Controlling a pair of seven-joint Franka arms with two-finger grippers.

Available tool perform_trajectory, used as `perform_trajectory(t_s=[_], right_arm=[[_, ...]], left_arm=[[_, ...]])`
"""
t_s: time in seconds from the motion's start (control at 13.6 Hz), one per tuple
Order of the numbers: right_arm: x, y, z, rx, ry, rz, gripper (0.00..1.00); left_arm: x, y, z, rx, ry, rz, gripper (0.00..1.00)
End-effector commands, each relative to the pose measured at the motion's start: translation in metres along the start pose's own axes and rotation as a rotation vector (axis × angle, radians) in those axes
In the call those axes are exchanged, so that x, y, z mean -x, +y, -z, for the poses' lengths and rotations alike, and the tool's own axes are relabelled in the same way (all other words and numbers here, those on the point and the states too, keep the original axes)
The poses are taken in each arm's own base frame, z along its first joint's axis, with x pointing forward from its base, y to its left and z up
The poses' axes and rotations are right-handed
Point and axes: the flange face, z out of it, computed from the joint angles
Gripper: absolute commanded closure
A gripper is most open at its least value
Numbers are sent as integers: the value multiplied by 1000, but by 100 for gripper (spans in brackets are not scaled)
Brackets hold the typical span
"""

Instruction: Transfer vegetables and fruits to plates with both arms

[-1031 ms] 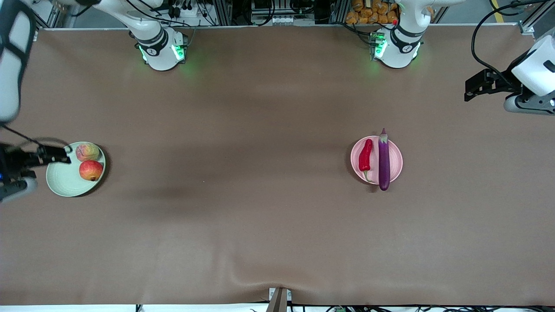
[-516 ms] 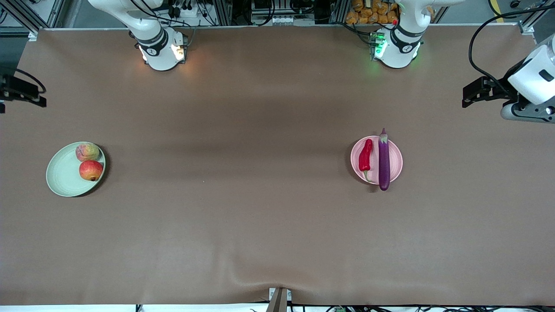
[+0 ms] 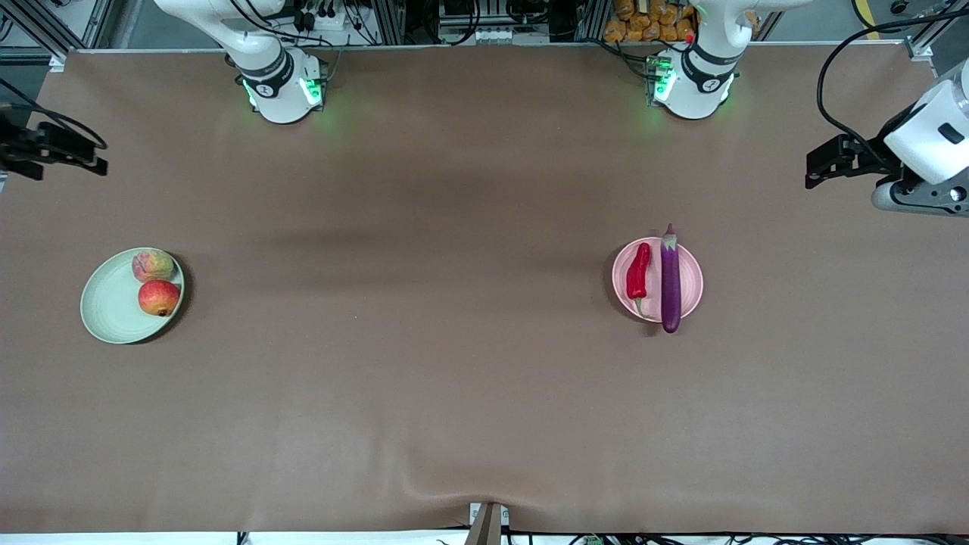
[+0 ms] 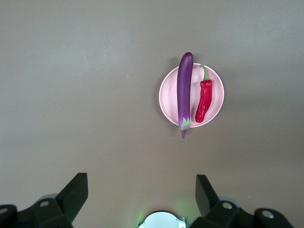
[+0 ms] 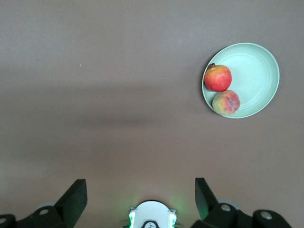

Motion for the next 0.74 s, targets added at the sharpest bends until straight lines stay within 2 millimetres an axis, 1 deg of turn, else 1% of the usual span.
perform_trajectory(t_s=[0.0,0.07,0.15,0.37,0.66], right_arm=[[7,-5,12,-3,37,-40,0],[5,-4,23,8,42,-43,0],[6,-3,29,17,26,-47,0],[10,9,33,54,19,-80,0],[9,5,35,39,39,-73,0]], left_arm=[[0,0,5,6,13,12,0],[0,1,4,9,12,10,0],[0,2,5,12,15,10,0],[0,2,4,15,12,9,0],[-1,2,8,16,35,9,0]])
